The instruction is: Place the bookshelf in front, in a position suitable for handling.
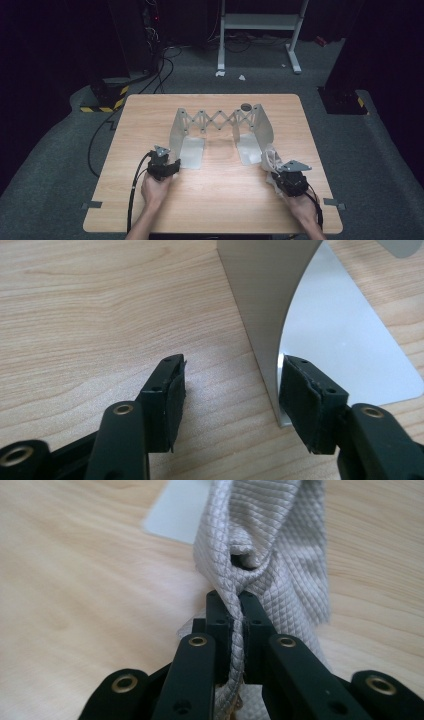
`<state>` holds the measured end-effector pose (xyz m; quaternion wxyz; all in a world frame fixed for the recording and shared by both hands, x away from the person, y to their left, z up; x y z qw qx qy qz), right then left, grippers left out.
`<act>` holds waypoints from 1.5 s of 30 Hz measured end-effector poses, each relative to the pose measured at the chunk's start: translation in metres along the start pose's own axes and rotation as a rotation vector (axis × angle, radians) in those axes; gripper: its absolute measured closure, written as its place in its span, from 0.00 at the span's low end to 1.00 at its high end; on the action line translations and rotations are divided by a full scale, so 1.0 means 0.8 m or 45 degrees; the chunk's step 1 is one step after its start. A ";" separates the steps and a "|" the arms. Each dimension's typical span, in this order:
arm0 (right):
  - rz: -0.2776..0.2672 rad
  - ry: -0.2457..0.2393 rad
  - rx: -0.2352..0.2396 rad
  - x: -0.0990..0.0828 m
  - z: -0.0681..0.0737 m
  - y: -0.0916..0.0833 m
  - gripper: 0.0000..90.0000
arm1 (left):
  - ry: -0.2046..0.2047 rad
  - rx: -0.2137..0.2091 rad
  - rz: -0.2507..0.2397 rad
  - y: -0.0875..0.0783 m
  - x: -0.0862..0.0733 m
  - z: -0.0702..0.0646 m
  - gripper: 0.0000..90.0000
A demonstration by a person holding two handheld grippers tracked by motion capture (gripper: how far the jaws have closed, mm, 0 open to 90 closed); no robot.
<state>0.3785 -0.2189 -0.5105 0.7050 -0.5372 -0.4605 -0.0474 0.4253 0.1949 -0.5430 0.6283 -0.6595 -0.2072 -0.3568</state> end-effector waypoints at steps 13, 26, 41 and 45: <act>0.059 -0.087 0.148 0.047 0.040 0.048 0.96 | 0.001 0.008 -0.048 0.001 -0.005 -0.003 0.43; 0.122 -0.035 0.032 0.101 0.023 0.099 0.64 | 0.007 0.004 -0.048 -0.001 -0.007 -0.006 0.42; 0.119 0.011 -0.073 0.105 0.017 0.108 0.50 | 0.005 0.005 -0.049 -0.001 -0.007 -0.007 0.42; 0.171 0.083 -0.040 0.101 0.010 0.127 0.68 | 0.004 0.004 -0.049 -0.001 -0.007 -0.007 0.42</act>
Point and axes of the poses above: each handheld gripper's, and its own axes: y roughly forward along the jaws, x roughly out of its top, z roughly to its left, the point moved 3 cm from there along y, roughly forward along the jaws, and after that the axes turned 6 degrees about x, right-handed, at the moved point
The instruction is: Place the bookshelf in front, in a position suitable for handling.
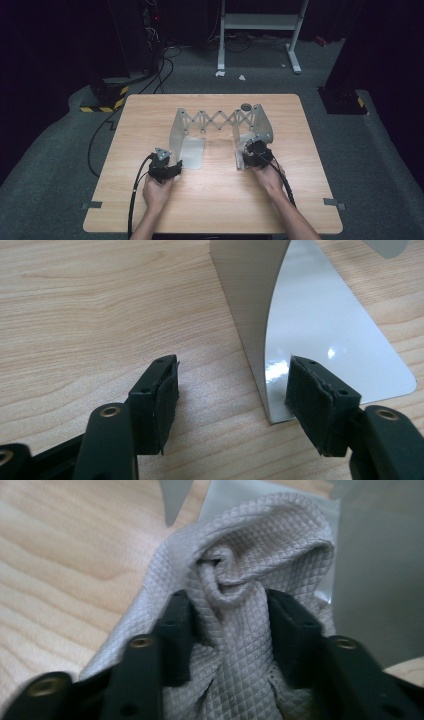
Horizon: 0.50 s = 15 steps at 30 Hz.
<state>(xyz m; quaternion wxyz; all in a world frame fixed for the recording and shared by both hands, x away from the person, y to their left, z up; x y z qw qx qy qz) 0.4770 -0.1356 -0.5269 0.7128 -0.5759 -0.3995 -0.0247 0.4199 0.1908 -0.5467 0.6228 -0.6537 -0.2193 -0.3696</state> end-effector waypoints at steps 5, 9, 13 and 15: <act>0.022 0.042 0.017 0.009 -0.010 0.001 0.88 | 0.002 -0.004 -0.001 0.000 0.000 0.000 0.42; 0.054 0.077 0.022 0.025 -0.008 0.011 0.89 | 0.011 -0.013 -0.004 0.000 0.000 -0.001 0.45; 0.066 0.125 0.025 0.036 -0.009 0.018 0.89 | 0.018 -0.020 -0.006 0.000 0.000 -0.001 0.46; 0.066 0.091 0.002 0.042 -0.004 0.020 0.89 | 0.019 -0.019 -0.006 0.000 0.000 -0.001 0.46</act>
Point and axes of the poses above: each handheld gripper's, and its own axes: y roughly forward along the jaws, x roughly out of its top, z roughly to its left, the point moved 3 cm from there along y, roughly forward along the jaws, and after that the axes turned 6 degrees about x, right-handed, at the moved point
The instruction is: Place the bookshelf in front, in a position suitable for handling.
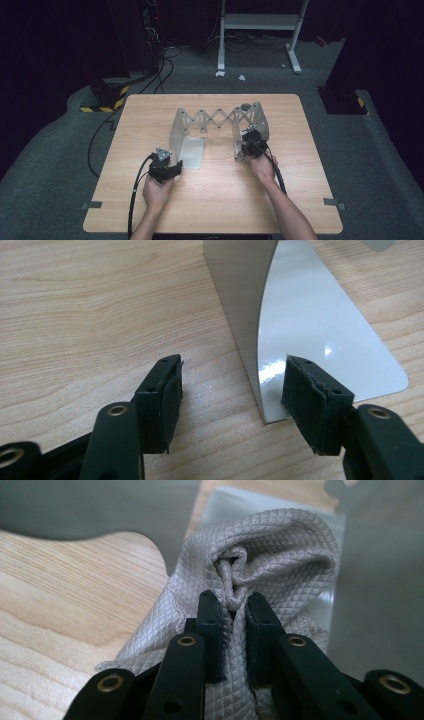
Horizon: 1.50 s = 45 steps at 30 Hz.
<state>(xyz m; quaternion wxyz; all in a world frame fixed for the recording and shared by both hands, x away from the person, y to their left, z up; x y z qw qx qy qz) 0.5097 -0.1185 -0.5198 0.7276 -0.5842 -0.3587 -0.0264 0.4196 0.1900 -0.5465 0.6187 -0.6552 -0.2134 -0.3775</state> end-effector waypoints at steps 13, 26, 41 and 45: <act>-0.076 0.036 -0.046 0.032 -0.002 0.005 0.92 | -0.003 0.003 0.000 0.001 0.000 -0.001 0.46; -0.064 0.005 0.036 -0.004 -0.013 0.006 0.93 | -0.001 0.000 0.001 0.000 0.000 -0.002 0.46; -0.057 -0.070 0.042 -0.029 0.006 -0.020 0.92 | 0.005 -0.013 -0.009 0.000 0.001 -0.005 0.50; -0.066 -0.049 0.022 -0.010 0.005 -0.008 0.92 | 0.005 -0.008 -0.009 0.000 0.001 -0.005 0.50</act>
Point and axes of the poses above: each handheld gripper's, and its own axes: y roughly forward along the jaws, x roughly out of its top, z roughly to its left, the point moved 3 cm from there along y, roughly forward along the jaws, and after that the axes turned 6 degrees about x, right-handed, at the moved point
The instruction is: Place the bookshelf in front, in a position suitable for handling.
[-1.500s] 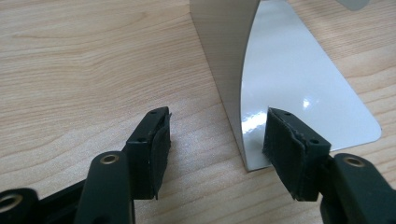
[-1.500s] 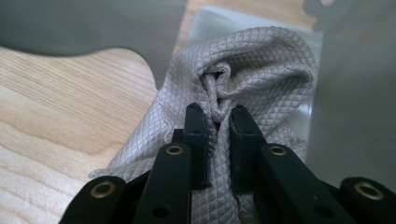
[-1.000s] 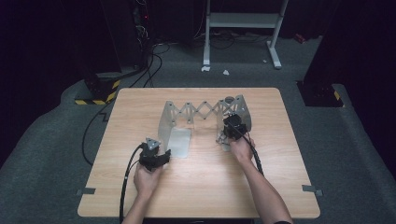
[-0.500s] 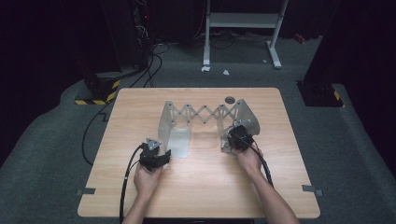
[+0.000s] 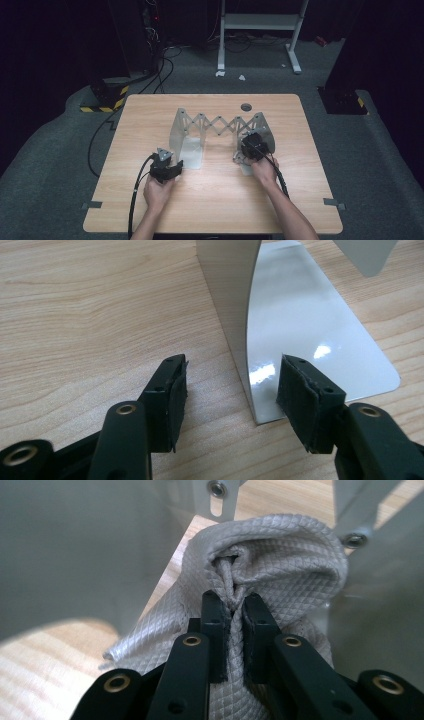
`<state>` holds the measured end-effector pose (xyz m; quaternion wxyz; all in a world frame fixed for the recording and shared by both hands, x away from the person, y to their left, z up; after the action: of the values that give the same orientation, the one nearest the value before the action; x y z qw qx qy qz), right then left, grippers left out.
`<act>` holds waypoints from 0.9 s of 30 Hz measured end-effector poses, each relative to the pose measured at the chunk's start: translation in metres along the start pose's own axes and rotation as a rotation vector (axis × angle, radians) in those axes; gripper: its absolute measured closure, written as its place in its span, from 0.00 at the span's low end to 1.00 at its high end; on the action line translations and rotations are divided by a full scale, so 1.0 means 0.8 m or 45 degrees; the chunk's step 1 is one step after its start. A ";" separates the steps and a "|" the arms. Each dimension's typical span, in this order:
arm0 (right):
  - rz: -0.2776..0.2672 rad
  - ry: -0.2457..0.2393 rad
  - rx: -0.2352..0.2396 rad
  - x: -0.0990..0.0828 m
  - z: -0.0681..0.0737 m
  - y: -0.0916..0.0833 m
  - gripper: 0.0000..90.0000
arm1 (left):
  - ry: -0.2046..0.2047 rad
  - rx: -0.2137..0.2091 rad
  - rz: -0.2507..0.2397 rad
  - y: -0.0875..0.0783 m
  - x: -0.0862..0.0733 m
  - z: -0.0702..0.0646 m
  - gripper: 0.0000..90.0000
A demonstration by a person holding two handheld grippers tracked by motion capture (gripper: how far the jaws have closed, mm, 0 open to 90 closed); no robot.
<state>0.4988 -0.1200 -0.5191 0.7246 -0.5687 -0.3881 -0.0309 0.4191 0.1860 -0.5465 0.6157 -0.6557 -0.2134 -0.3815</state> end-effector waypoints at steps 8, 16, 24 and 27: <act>0.069 -0.120 0.059 -0.038 0.024 -0.024 0.92 | -0.005 0.008 0.001 0.000 0.000 0.000 0.50; 0.074 -0.111 -0.015 -0.049 0.019 -0.034 0.92 | -0.006 0.009 0.002 0.001 0.001 0.000 0.50; 0.054 -0.025 -0.062 -0.004 0.016 -0.001 0.92 | -0.003 0.004 0.001 0.000 0.001 -0.001 0.50; 0.045 0.010 -0.041 0.000 0.013 0.006 0.92 | -0.003 0.004 0.001 0.000 0.000 -0.001 0.50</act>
<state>0.4957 -0.1096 -0.5224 0.7174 -0.5869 -0.3745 -0.0266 0.4194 0.1853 -0.5464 0.6167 -0.6551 -0.2144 -0.3802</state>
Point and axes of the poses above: each handheld gripper's, and its own axes: y roughly forward along the jaws, x roughly out of its top, z roughly to its left, the point moved 3 cm from there along y, roughly forward along the jaws, and after that the axes turned 6 degrees about x, right-handed, at the moved point
